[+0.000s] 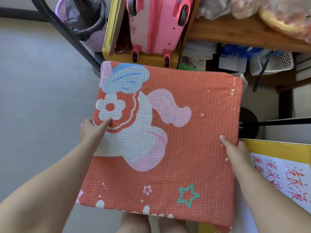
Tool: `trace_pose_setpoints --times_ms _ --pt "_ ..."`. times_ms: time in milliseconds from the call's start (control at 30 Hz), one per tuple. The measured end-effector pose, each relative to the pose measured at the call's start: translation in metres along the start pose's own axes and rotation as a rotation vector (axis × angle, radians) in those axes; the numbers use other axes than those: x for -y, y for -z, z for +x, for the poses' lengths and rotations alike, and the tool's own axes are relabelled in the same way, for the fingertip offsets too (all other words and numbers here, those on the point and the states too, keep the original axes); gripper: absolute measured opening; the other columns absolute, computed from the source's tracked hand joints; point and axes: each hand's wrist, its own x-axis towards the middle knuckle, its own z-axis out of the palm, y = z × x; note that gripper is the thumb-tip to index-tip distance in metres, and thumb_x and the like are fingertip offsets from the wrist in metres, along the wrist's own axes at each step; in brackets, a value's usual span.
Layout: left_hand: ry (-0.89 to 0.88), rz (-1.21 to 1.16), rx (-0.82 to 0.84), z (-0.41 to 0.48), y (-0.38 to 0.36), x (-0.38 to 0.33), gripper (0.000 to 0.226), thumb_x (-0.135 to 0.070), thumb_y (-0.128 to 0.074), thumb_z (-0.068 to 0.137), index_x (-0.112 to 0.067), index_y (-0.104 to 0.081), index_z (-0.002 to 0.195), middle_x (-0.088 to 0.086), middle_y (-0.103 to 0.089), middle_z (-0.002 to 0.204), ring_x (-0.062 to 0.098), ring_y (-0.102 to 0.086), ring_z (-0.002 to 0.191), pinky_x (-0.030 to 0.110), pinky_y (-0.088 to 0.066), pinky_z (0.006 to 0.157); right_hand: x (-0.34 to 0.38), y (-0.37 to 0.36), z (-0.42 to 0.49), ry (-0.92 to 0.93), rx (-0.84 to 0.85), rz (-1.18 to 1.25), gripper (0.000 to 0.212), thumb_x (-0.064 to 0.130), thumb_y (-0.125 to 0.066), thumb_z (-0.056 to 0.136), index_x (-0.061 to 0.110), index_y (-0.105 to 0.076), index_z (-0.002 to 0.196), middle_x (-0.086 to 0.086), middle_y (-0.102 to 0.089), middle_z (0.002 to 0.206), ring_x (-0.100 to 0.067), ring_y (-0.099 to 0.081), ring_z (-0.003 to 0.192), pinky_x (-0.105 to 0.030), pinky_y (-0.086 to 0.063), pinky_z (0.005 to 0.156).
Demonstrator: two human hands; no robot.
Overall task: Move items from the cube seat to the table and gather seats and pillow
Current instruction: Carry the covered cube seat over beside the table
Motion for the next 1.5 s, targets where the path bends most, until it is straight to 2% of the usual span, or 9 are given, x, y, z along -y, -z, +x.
trace_pose_setpoints --times_ms 167,333,500,767,1000,1133,1300,1400,1500 --pt "0.064 -0.024 0.046 0.008 0.003 0.001 0.068 -0.056 -0.075 0.066 -0.005 -0.057 0.108 0.013 -0.061 0.112 0.033 -0.058 0.106 0.043 -0.048 0.090 0.002 0.001 -0.003 -0.032 0.004 0.026 0.052 0.047 -0.070 0.076 0.004 -0.065 0.103 -0.016 -0.069 0.094 -0.030 -0.064 0.067 -0.024 -0.042 0.050" --pt "0.081 -0.143 0.095 0.011 0.006 0.006 0.056 -0.054 -0.080 0.059 -0.007 -0.062 0.084 0.006 -0.061 0.083 0.027 -0.058 0.084 0.032 -0.041 0.067 0.004 0.003 -0.009 -0.044 -0.005 0.019 0.046 0.046 -0.073 0.073 0.003 -0.068 0.090 -0.007 -0.065 0.072 -0.028 -0.061 0.058 -0.034 -0.052 0.060" --pt "0.067 -0.164 0.109 -0.002 0.017 0.006 0.044 -0.050 -0.080 0.063 -0.011 -0.060 0.068 0.003 -0.059 0.071 0.025 -0.056 0.075 0.032 -0.040 0.067 0.015 0.019 -0.019 -0.024 -0.035 0.024 0.048 0.045 -0.073 0.073 0.002 -0.069 0.094 -0.014 -0.069 0.089 -0.023 -0.055 0.054 -0.024 -0.039 0.046" --pt "0.088 -0.187 0.044 -0.027 0.081 0.008 0.049 -0.054 -0.079 0.063 -0.011 -0.055 0.065 0.003 -0.054 0.065 0.029 -0.057 0.079 0.036 -0.042 0.072 0.063 0.038 -0.067 0.048 -0.017 -0.013 0.046 0.046 -0.074 0.071 0.004 -0.069 0.088 -0.014 -0.070 0.088 -0.025 -0.055 0.053 -0.027 -0.044 0.052" --pt "0.100 -0.218 -0.037 -0.054 0.165 0.035 0.053 -0.054 -0.075 0.069 -0.009 -0.048 0.076 0.010 -0.054 0.090 0.035 -0.057 0.103 0.041 -0.044 0.088 0.095 0.029 -0.129 0.158 0.015 -0.047 0.055 0.051 -0.074 0.068 0.003 -0.069 0.093 -0.017 -0.070 0.094 -0.028 -0.058 0.063 -0.031 -0.047 0.064" --pt "0.124 -0.248 -0.070 -0.069 0.206 0.055 0.052 -0.055 -0.074 0.070 -0.012 -0.045 0.069 0.007 -0.055 0.078 0.032 -0.053 0.091 0.038 -0.041 0.079 0.113 0.021 -0.162 0.208 0.084 -0.050 0.052 0.050 -0.073 0.071 0.005 -0.067 0.097 -0.012 -0.069 0.093 -0.029 -0.064 0.076 -0.033 -0.050 0.069" --pt "0.229 -0.346 -0.157 -0.087 0.260 0.100 0.088 -0.062 -0.077 0.058 0.008 -0.061 0.109 0.024 -0.067 0.112 0.040 -0.061 0.106 0.045 -0.047 0.090 0.149 -0.001 -0.212 0.362 0.121 -0.135 0.046 0.050 -0.074 0.068 0.006 -0.070 0.083 -0.015 -0.070 0.087 -0.029 -0.063 0.068 -0.029 -0.049 0.063" --pt "0.293 -0.386 -0.188 -0.101 0.281 0.127 0.077 -0.061 -0.077 0.059 0.003 -0.065 0.099 0.020 -0.069 0.105 0.037 -0.063 0.101 0.040 -0.048 0.085 0.170 -0.019 -0.240 0.470 0.141 -0.184 0.044 0.054 -0.074 0.064 0.010 -0.070 0.071 -0.017 -0.072 0.089 -0.031 -0.065 0.075 -0.036 -0.055 0.078" --pt "0.365 -0.447 -0.250 -0.120 0.300 0.163 0.066 -0.060 -0.078 0.058 0.000 -0.064 0.082 0.020 -0.070 0.102 0.037 -0.064 0.096 0.039 -0.048 0.080 0.177 -0.044 -0.262 0.561 0.167 -0.268 0.066 0.063 -0.072 0.054 0.006 -0.072 0.089 -0.019 -0.071 0.096 -0.034 -0.068 0.088 -0.043 -0.055 0.085"
